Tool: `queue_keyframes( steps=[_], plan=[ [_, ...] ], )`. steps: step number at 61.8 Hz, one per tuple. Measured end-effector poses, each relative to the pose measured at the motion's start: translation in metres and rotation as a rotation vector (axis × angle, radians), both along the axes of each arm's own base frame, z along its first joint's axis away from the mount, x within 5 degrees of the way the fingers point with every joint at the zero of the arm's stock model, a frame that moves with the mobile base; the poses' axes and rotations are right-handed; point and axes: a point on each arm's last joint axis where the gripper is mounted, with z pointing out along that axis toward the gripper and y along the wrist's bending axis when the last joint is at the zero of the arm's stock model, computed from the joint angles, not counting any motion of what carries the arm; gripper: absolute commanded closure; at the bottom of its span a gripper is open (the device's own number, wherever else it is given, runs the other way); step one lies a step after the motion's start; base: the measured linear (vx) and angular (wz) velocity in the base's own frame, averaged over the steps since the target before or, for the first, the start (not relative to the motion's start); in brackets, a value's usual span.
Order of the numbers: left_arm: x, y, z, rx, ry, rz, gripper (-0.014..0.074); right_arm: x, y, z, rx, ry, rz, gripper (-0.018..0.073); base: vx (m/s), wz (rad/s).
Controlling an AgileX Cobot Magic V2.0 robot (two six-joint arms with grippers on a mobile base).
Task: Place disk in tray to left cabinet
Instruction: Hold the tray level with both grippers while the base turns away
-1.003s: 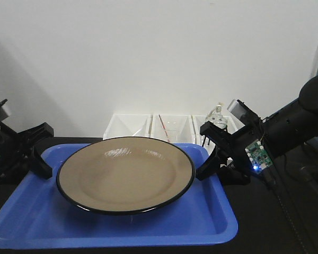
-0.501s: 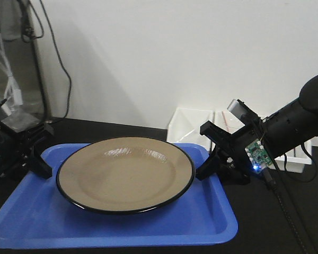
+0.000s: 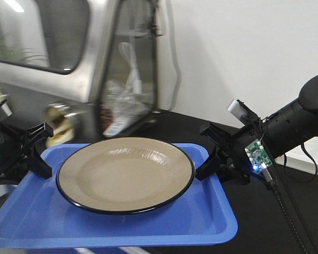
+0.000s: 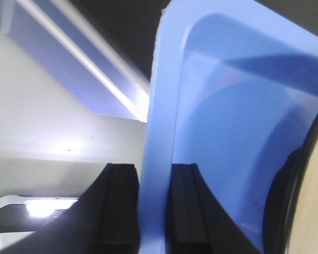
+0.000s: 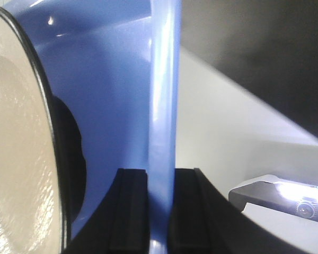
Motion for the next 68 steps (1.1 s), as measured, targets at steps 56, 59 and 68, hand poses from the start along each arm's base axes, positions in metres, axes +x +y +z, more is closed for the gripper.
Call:
queue_keyframes(
  steps=[56, 59, 68],
  plan=[
    [0.0000, 0.0000, 0.0000, 0.000, 0.000, 0.001, 0.0596, 0.0000, 0.0000, 0.0000, 0.000, 0.000, 0.000, 0.0564, 0.07, 0.72],
    [0.0000, 0.0000, 0.0000, 0.000, 0.000, 0.001, 0.0596, 0.0000, 0.0000, 0.0000, 0.000, 0.000, 0.000, 0.0564, 0.18, 0.64],
    [-0.0002, 0.0000, 0.0003, 0.000, -0.001, 0.001, 0.0596, 0.0000, 0.0001, 0.0000, 0.001, 0.000, 0.000, 0.0564, 0.20, 0.60]
  ],
)
